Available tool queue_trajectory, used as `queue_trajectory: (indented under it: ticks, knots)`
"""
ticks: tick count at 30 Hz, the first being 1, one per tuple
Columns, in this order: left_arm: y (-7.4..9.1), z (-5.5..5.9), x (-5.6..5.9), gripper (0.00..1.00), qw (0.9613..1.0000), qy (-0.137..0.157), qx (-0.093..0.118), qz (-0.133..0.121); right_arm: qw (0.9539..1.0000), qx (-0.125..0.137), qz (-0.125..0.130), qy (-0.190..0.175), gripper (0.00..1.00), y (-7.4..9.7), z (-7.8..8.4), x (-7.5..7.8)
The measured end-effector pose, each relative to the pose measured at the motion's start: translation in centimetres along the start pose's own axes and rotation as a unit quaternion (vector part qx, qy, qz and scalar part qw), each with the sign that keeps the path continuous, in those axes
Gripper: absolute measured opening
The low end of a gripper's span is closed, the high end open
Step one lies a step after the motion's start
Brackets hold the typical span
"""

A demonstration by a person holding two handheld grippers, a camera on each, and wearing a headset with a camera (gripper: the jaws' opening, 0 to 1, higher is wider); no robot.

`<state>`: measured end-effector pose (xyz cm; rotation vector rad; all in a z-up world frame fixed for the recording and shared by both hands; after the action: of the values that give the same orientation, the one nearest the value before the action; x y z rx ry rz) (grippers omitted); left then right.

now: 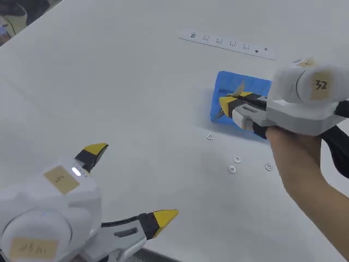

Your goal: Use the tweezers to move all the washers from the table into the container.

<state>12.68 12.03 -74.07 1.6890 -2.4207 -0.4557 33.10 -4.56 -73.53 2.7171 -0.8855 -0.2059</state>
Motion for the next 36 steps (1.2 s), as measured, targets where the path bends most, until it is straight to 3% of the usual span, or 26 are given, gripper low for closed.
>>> queue_trajectory:
  ticks: [11, 36]
  knots:
    - [0.1, 0.0, 0.2, 0.94, 1.0, -0.006, -0.002, -0.001, 0.9993, -0.033, -0.004, 0.018, 0.03, -0.9, 2.1, -0.1]
    - [-0.1, -0.2, 0.0, 0.93, 1.0, -0.007, -0.006, -0.002, 0.9995, -0.032, 0.002, 0.008, 0.02, -1.0, 2.0, 0.1]
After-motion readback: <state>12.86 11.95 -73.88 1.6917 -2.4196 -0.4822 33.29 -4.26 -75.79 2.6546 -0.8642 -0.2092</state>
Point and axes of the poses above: the centre of the closed fingertips' face, and the gripper's own axes: y roughly backward along the fingers, x roughly to its right, z roughly out of its underside, the point moved 10 cm from there along y, roughly backward along the fingers, and after that the axes turned 11 degrees about x, right-handed, at the moved point
